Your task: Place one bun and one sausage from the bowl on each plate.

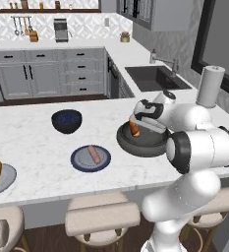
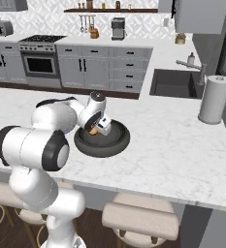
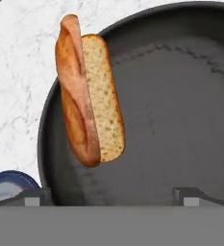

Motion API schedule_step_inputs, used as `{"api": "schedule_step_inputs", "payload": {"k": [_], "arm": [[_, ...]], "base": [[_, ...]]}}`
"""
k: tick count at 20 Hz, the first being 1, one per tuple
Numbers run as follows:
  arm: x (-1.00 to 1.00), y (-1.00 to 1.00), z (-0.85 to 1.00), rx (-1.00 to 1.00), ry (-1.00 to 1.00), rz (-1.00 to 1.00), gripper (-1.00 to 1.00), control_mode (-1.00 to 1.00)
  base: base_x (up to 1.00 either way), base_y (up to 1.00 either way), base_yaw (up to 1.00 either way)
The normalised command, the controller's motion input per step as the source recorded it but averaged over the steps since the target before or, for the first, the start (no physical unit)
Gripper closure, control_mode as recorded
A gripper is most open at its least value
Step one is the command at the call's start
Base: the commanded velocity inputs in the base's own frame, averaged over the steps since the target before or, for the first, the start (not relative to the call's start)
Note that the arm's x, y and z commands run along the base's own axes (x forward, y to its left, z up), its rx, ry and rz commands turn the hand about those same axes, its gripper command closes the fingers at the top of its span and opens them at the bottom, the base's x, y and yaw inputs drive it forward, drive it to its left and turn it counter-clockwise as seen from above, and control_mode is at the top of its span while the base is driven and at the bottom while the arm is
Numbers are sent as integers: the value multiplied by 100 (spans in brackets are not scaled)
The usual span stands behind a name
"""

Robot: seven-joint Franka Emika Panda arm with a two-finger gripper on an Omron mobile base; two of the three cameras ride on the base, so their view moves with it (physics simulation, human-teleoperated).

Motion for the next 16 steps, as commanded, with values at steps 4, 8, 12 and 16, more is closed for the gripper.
{"api": "schedule_step_inputs", "payload": {"k": [4,8,12,16], "arm": [[47,14,-29,0,0,2,-100,-100],[52,18,-28,-1,0,0,-100,-100],[38,0,-38,-1,0,4,-100,-100],[39,0,-31,0,0,2,-100,-100]], "base": [[0,0,0],[0,0,0],[0,0,0],[0,0,0]]}}
